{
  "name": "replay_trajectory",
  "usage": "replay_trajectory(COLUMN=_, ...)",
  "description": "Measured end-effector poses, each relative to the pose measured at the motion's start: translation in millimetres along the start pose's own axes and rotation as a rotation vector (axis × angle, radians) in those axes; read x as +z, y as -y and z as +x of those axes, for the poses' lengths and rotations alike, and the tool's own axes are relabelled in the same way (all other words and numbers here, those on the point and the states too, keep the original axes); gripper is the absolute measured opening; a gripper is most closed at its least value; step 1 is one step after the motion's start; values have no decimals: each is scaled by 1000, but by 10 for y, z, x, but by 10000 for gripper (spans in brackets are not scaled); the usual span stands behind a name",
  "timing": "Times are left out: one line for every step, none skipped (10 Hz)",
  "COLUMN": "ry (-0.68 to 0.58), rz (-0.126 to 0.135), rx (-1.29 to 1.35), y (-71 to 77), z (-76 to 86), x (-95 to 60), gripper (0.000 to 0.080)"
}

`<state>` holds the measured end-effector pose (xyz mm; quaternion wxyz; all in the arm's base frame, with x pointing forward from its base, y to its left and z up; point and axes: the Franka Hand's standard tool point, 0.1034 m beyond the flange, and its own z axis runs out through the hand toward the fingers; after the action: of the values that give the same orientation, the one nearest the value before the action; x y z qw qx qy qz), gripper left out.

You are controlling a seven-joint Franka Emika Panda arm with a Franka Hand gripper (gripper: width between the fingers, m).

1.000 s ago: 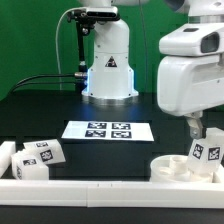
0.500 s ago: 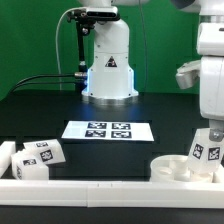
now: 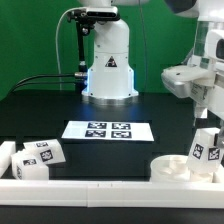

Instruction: Assemble stool

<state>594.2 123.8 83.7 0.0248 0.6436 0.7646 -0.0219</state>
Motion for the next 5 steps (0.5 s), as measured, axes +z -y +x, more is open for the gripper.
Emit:
replay_trajectory(ry=20, rz=-2, rx=-68, y=-38, z=8, x=53, gripper=649)
replay_trajectory(ry=20, rz=-6, rx=-107, y=-38, z=28, x=106, gripper=649)
replay_trajectory(ry=20, rz=-4, rx=-61, y=-33, z=20, x=108, gripper=649)
replay_trajectory(ry=21, rz=-4, rx=-57, y=-33, z=9, x=112, gripper=523)
replay_trajectory(ry=19, rz=-3, rx=-19, y=-30, z=9, x=116, gripper=523)
